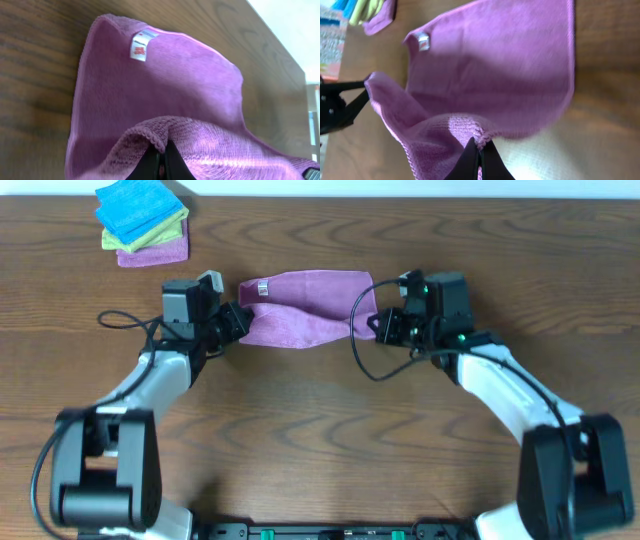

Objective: Fold the cloth
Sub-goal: 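Lift the near edge and fold it forward over the far edge with both grippers, then lower the folded edge onto the far edge and flatten with both grippers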

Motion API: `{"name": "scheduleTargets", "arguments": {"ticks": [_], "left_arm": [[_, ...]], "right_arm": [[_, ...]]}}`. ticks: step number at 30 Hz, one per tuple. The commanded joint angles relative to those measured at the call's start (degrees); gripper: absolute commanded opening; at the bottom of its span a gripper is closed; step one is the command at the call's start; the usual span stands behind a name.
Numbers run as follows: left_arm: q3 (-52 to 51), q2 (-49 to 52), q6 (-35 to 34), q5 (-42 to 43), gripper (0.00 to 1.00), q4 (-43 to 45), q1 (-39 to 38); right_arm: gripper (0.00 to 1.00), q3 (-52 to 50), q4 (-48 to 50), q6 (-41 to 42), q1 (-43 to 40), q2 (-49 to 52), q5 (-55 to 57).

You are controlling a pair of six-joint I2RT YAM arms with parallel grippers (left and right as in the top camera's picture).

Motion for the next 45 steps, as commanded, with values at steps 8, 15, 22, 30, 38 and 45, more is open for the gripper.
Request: {"name": "scheduleTargets", "arguments": {"ticks": [8, 15, 22, 30, 38, 45], "left_arm": [[11.98, 9.22, 2.60, -2.36, 0.06, 0.85, -0.15], [14.62, 12.55, 3.28, -3.19, 0.06, 0.85, -0.42], [14.75, 14.36, 3.76, -3.54, 0.05, 1.86, -0.61], [15.58, 14.36, 6.03, -6.78, 0.06, 1.97, -0.81], [15.58, 14.36, 8.02, -10.29, 0.06, 2.03, -0.79], [16.24, 14.36, 11.37, -14.38, 0.05, 2.82, -0.92]], "right_arm": [[0.02, 12.22, -0.22, -1.07, -0.96, 14.21, 1.03], [0.02, 17.38, 0.02, -0.63, -1.53, 19.12, 1.05], [0.01, 20.17, 0.37, -0.63, -2.38, 21.22, 1.11], [0.02, 20.17, 0.76, -0.20, -2.45, 22.60, 2.10], [0.01, 20.44, 3.41, 1.09, -2.45, 23.91, 1.01], [0.02, 22.12, 3.41, 1.05, -2.45, 23.91, 1.01]]}}
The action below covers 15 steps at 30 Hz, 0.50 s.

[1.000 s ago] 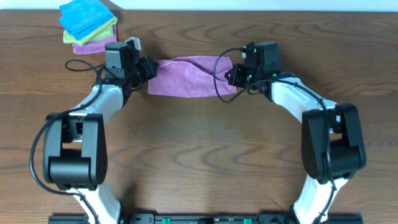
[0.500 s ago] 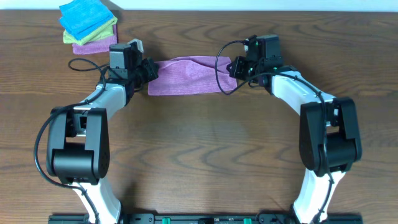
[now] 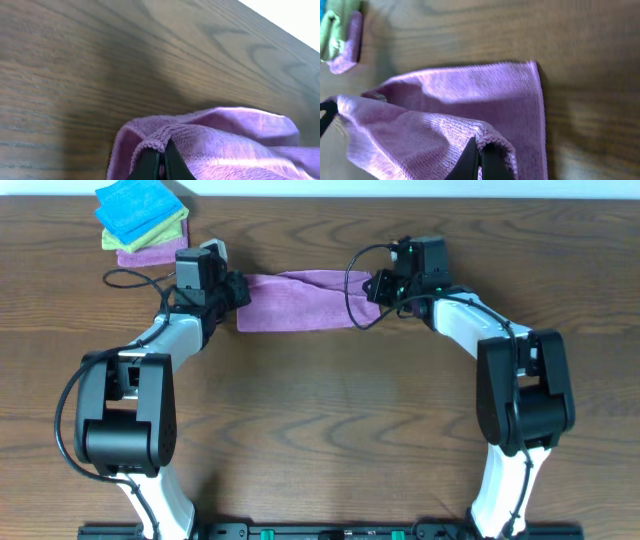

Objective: Fold the cloth
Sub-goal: 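Lower the folded edge onto the far edge and flatten with both grippers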

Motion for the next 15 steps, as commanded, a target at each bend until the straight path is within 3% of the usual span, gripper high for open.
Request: {"name": "scheduleTargets", "arguments": {"ticks": [1, 15], "left_arm": [[2.14, 0.63, 4.87, -3.39, 0.06, 0.17, -0.26], [2.12, 0.63, 9.66, -5.03, 0.06, -5.40, -2.54]], "right_arm": [[0.02, 1.46, -0.28, 0.55, -0.48, 0.46, -0.31], [0.02, 1.44, -5.97, -2.54, -0.37, 0.46, 1.99]]}}
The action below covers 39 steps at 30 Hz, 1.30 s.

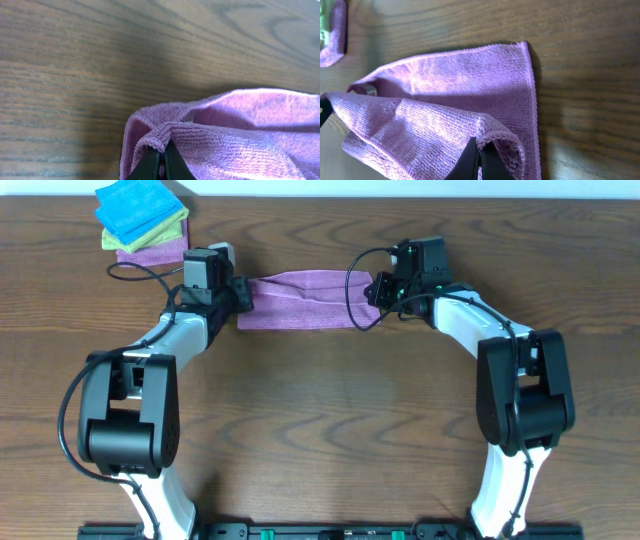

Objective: Fold the cloth
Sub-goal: 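Lower the folded edge onto the far edge and flatten with both grippers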

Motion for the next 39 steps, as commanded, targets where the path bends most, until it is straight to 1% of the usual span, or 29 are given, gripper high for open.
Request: {"name": "scheduleTargets", "arguments": {"ticks": [1, 7, 19, 21, 25, 31, 39], "left_arm": [[1.60, 0.63, 2.34, -1.49, 0.06, -1.31, -0.83], [1.57, 0.63, 2.34, -4.04, 0.05, -2.01, -1.16], [1.95, 0.74, 3.48, -5.35, 0.06, 3.67, -1.11], [3.58, 1.99, 3.85, -5.31, 0.05, 3.32, -1.14], [8.35, 5.53, 3.82, -4.83, 0.06, -0.31, -1.14], [8.72, 5.90, 4.28, -5.57, 0.05, 0.33, -1.11], [8.72, 5.90, 4.26, -5.62, 0.05, -1.27, -1.11]], "right_arm": [[0.02, 0.87, -0.52, -1.79, -0.37, 0.46, 1.44], [0.01, 0.87, -0.46, -2.14, -0.37, 0.48, 1.88], [0.01, 1.53, 4.26, -2.12, -0.37, 0.48, 1.57], [0.02, 2.73, 4.44, -2.14, -0.37, 0.48, 1.60], [0.02, 5.62, 3.72, -2.14, -0.44, 1.53, 1.57], [0.02, 8.44, 2.71, -1.64, -0.46, 5.77, 0.28], [0.02, 8.55, 1.81, -1.68, -0.39, 6.12, 1.62]]}}
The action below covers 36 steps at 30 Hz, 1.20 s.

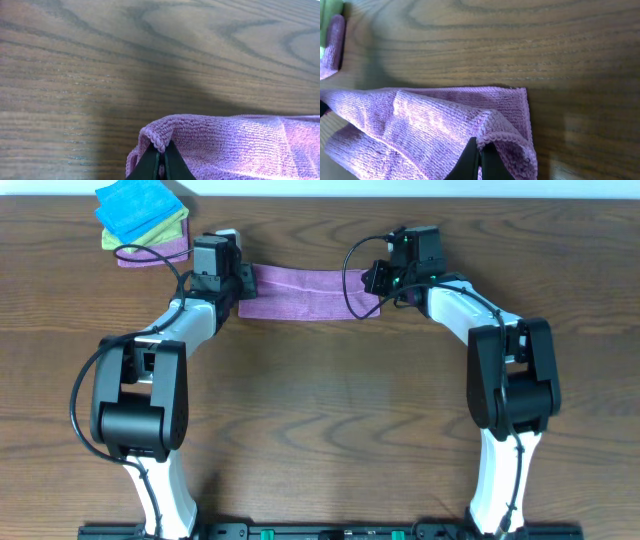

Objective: Fold the cloth

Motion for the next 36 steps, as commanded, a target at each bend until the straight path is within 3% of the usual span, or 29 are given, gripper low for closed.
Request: {"name": "scheduleTargets", "arguments": {"ticks": [1, 6, 7, 8, 9, 10, 13, 17, 19, 27, 32, 34, 36], "left_arm": [[1.36, 0.55, 1.29, -0.68, 0.06, -1.36, -0.07], [1.36, 0.55, 1.27, -0.83, 0.06, -3.50, -0.07], [1.36, 0.55, 1.25, -0.83, 0.10, -3.54, -0.07], [1.36, 0.55, 1.27, -0.83, 0.22, -3.54, -0.07], [1.36, 0.55, 1.25, -0.98, 0.45, -3.52, -0.07], [1.36, 0.55, 1.25, -1.57, 0.57, -3.52, -0.07], [1.36, 0.52, 1.25, -2.10, 0.69, -3.93, -0.02], [1.38, 0.33, 1.25, -1.97, 0.67, -4.39, -0.02], [1.40, -0.46, 1.25, -1.90, 0.67, -5.05, -0.02], [1.40, -9.07, 3.91, -1.92, 0.65, -7.23, -0.11], [1.40, -16.85, 5.68, -1.88, 0.52, -10.80, -0.81], [1.40, -18.95, 8.35, -1.88, 0.39, -12.15, -1.68], [1.40, -19.34, 10.95, -1.92, 0.15, -13.14, -2.78]], "right_arm": [[0.02, 1.22, -0.68, -0.59, -0.44, 0.15, 0.44], [0.01, 1.22, -0.85, -0.66, -0.42, 0.15, 0.39], [0.08, 1.22, -0.87, -0.61, -0.44, 0.15, 0.37], [0.21, 1.22, -0.85, -0.59, -0.42, 0.15, 0.37], [0.45, 1.22, -0.83, -0.59, -0.44, 0.15, 0.37], [0.53, 1.29, -0.83, -0.59, -0.44, 0.15, 0.33], [0.68, 1.38, -0.85, -0.59, -0.61, 0.13, -0.74], [0.75, 1.77, -0.85, -0.59, -1.49, 0.00, -4.42], [0.85, 1.81, -0.90, -0.59, -2.21, -0.63, -5.95], [0.88, 1.81, -5.99, -2.69, -4.11, -8.09, -7.37], [0.88, 1.81, -14.75, -6.80, -4.11, -15.34, -5.40], [0.88, 1.81, -19.06, -8.63, -4.11, -17.73, -3.41], [0.86, 1.81, -23.34, -10.43, -4.04, -19.54, -1.20]]}}
